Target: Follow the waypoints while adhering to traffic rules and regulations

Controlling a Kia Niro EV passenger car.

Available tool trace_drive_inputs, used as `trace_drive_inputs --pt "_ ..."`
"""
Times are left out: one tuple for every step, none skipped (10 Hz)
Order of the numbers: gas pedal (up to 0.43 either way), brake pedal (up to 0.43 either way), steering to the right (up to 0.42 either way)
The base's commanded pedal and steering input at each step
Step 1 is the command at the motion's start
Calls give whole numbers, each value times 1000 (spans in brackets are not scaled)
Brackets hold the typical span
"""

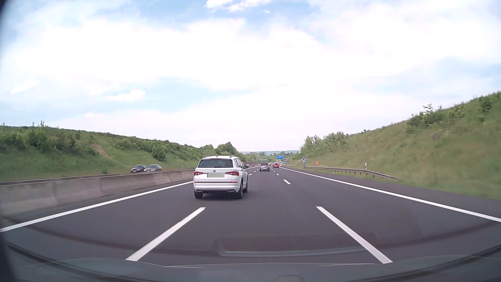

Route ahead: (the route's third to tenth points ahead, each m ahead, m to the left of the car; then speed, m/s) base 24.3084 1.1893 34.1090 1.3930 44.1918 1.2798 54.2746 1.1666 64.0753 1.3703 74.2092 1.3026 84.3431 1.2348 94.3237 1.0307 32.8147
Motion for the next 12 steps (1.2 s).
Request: trace_drive_inputs --pt "331 0 2" --pt "331 0 2" --pt "331 0 2" --pt "331 0 2" --pt "331 0 2" --pt "331 0 2" --pt "331 0 2" --pt "331 0 2" --pt "331 0 2" --pt "331 0 2" --pt "331 0 2" --pt "331 0 2"
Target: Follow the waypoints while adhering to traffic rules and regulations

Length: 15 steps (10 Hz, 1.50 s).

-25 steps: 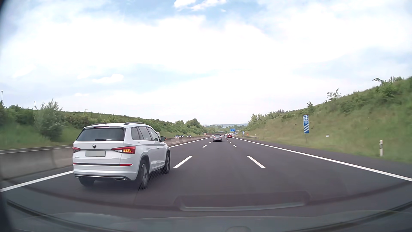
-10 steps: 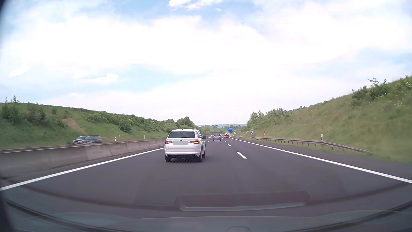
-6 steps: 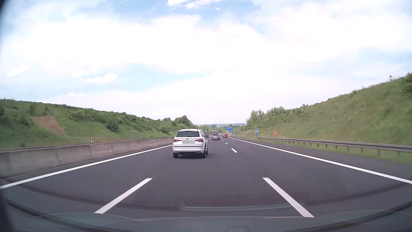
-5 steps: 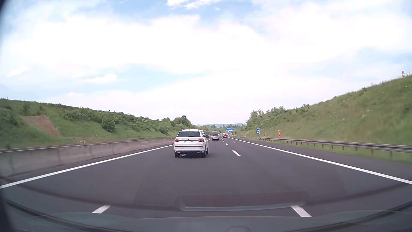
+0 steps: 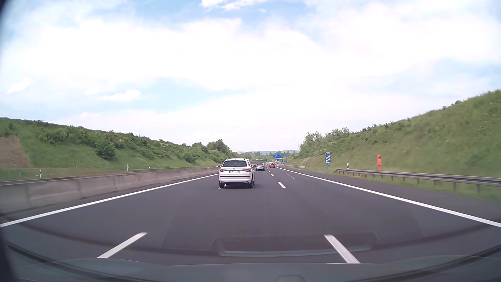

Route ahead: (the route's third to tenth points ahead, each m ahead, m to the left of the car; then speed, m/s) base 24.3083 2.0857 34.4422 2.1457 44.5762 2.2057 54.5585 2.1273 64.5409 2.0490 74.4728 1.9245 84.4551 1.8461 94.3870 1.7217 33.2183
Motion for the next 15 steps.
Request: trace_drive_inputs --pt "331 0 2" --pt "331 0 2" --pt "331 0 2" --pt "331 0 2" --pt "331 0 2" --pt "331 0 2" --pt "331 0 2" --pt "319 0 2" --pt "319 0 2" --pt "311 0 2" --pt "299 0 2" --pt "287 0 2" --pt "280 0 2" --pt "280 0 1" --pt "268 0 1"
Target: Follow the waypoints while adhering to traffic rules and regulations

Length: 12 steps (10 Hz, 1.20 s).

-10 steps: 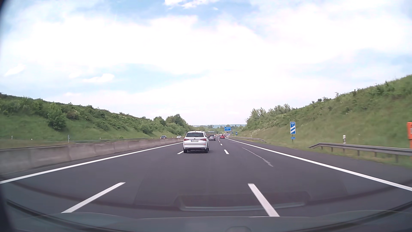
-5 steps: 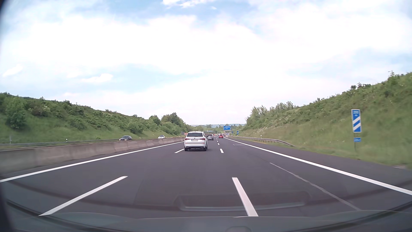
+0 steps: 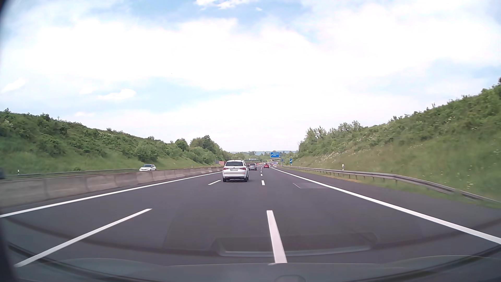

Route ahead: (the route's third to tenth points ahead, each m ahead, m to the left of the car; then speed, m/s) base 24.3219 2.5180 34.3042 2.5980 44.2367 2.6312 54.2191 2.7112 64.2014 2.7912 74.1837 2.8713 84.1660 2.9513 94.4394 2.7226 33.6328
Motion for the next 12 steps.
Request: trace_drive_inputs --pt "260 0 1" --pt "248 0 1" --pt "240 0 1" --pt "240 0 0" --pt "228 0 -1" --pt "228 0 -1" --pt "220 0 -2" --pt "220 0 -2" --pt "209 0 -3" --pt "209 0 -3" --pt "209 0 -3" --pt "209 0 -3"
